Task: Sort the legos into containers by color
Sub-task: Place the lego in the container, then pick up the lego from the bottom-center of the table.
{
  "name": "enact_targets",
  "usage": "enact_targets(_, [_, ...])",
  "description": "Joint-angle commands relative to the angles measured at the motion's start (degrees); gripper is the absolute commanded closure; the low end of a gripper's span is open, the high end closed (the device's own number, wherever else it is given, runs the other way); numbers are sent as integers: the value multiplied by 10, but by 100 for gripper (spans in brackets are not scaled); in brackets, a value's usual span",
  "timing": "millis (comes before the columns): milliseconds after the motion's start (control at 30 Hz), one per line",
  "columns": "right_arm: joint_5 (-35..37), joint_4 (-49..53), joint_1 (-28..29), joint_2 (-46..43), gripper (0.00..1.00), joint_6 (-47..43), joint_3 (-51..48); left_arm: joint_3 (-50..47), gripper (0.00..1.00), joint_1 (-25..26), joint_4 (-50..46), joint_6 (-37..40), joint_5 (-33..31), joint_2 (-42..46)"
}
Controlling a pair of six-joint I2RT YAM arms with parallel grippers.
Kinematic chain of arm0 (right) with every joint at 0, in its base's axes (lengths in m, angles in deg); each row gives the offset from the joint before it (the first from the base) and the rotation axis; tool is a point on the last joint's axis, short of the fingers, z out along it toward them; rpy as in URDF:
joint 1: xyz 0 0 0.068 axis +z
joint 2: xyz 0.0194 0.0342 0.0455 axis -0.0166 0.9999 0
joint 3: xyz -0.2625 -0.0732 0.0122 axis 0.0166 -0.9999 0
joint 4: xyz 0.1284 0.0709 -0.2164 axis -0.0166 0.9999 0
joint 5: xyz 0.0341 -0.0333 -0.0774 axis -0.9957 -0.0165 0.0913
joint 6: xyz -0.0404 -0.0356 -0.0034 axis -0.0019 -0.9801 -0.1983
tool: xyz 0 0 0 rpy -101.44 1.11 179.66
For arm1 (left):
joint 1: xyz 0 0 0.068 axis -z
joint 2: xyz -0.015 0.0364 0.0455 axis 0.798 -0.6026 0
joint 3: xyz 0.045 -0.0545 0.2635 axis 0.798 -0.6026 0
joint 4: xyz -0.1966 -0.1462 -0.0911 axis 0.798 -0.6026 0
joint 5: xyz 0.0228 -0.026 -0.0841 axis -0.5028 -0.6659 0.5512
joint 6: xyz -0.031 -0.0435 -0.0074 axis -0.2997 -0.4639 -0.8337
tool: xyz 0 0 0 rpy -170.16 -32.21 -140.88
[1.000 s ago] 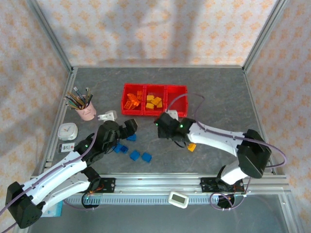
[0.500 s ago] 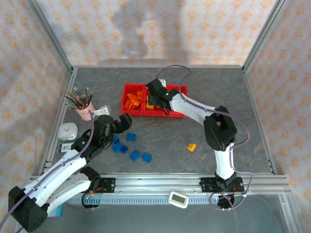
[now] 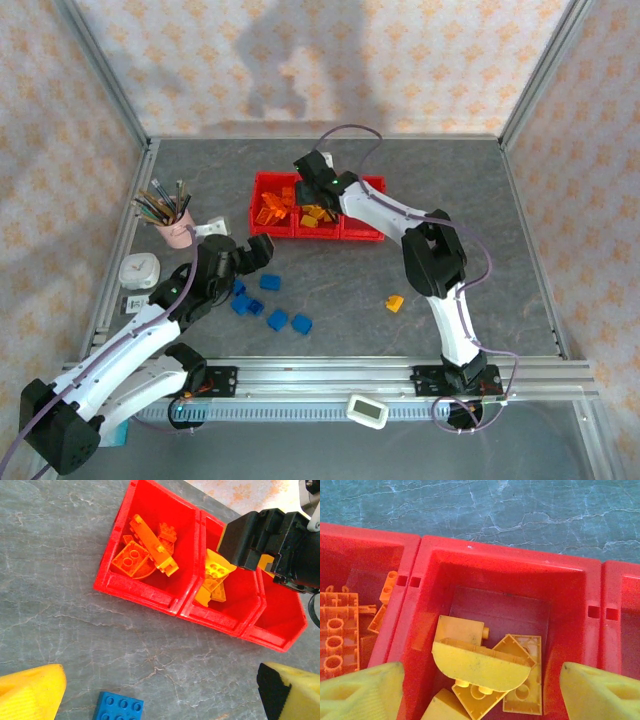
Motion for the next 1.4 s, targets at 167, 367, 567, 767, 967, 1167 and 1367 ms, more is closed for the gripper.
enact_targets(167, [14, -36, -1, -214, 14, 20, -192, 20, 1, -4, 23, 14, 48, 1])
enact_targets(367, [51, -19, -7, -341, 9, 75, -341, 3, 1, 7, 64, 4, 95, -4])
enact_targets(567, [101, 40, -8, -443, 7, 165, -462, -17, 1, 57, 100, -13, 79, -16])
enact_targets(767, [117, 92, -8, -514, 5, 246, -555, -30, 1, 119, 136, -32, 61, -45])
enact_targets(967, [84, 102, -7, -553, 8, 309, -628, -38, 1, 150, 160, -45, 58, -75])
enact_targets(1167, [42, 67, 17, -553, 14, 344, -683, -34, 1, 153, 160, -44, 56, -87])
enact_targets(1367, [31, 41, 69, -536, 18, 392, -714, -42, 1, 153, 162, -48, 50, -86])
